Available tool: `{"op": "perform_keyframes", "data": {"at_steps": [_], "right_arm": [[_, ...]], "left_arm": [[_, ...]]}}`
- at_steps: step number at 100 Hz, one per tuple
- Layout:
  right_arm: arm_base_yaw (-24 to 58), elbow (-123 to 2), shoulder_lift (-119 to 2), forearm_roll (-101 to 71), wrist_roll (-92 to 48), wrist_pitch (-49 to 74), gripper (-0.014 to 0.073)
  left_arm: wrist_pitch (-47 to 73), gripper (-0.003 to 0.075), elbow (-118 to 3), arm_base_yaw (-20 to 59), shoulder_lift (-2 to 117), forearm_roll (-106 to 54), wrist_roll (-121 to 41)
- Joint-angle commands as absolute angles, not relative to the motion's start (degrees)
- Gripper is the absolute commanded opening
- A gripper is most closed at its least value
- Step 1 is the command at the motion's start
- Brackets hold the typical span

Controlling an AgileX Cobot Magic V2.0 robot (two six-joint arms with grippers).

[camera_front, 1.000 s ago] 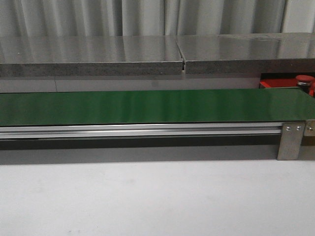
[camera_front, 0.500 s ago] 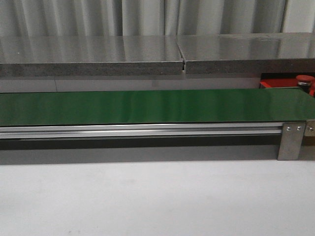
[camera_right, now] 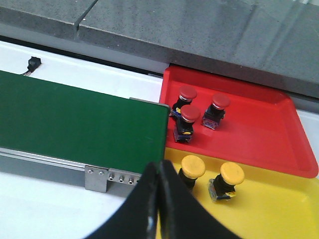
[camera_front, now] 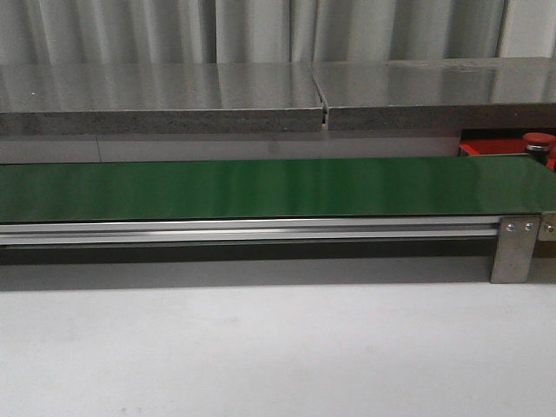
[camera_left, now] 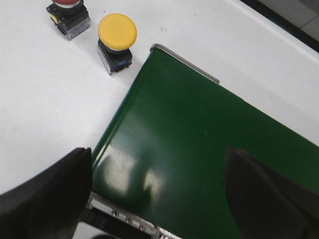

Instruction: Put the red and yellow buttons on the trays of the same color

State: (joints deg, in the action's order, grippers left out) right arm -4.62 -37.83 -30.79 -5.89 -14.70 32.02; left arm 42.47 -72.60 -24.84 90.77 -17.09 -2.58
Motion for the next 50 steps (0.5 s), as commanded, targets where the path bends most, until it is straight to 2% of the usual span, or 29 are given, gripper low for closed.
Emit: {"op": "perform_keyframes", "data": {"at_steps": [1, 50], "right_arm": [[-4.60, -39.13, -30.85, -5.71, -15.24, 27.56, -0.0008], [-4.60, -39.13, -30.85, -5.71, -15.24, 27.56, -0.0008]], "left_arm": [[40.99, 0.0543, -78.02, -25.90, 92.40, -18.25, 0.00], [52.19, 0.0543, -102.05, -27.28, 114.12, -15.69, 12.52]]}}
